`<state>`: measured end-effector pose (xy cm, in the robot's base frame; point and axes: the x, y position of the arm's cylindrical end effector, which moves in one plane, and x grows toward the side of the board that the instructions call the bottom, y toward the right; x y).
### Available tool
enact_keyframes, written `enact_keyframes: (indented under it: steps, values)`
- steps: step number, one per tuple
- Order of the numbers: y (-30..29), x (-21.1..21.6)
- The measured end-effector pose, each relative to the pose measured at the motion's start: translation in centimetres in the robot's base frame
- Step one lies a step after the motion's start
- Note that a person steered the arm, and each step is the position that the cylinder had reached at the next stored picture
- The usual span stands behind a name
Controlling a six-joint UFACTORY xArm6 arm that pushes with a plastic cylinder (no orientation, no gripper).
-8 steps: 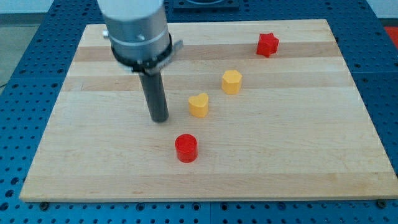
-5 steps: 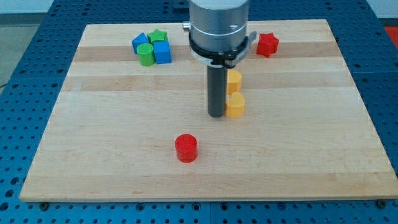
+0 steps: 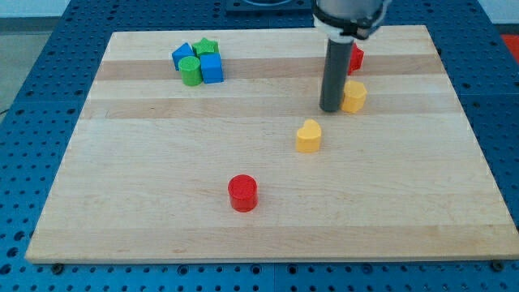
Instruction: Place the yellow blocks diagonal to each other
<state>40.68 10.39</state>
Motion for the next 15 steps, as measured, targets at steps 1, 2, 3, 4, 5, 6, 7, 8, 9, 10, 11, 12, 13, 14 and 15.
enact_keyframes:
  steps: [1, 2, 3, 4, 5, 6, 7, 8, 9, 10, 11, 12, 13, 14, 15]
  values:
    - [5.8, 1.8]
    - [8.6, -1.4]
    - [4.9, -2.7]
    - [1.5, -2.7]
    - [-1.2, -2.8]
    - [5.7, 1.3]
    - [3.1, 2.9]
    - [-0.7, 3.3]
    - [0.1, 4.9]
    - [-0.3, 6.0]
    - [-7.1, 5.8]
    - [-5.4, 5.8]
    - [0.9, 9.6]
    - [-0.4, 14.4]
    - [-2.6, 15.0]
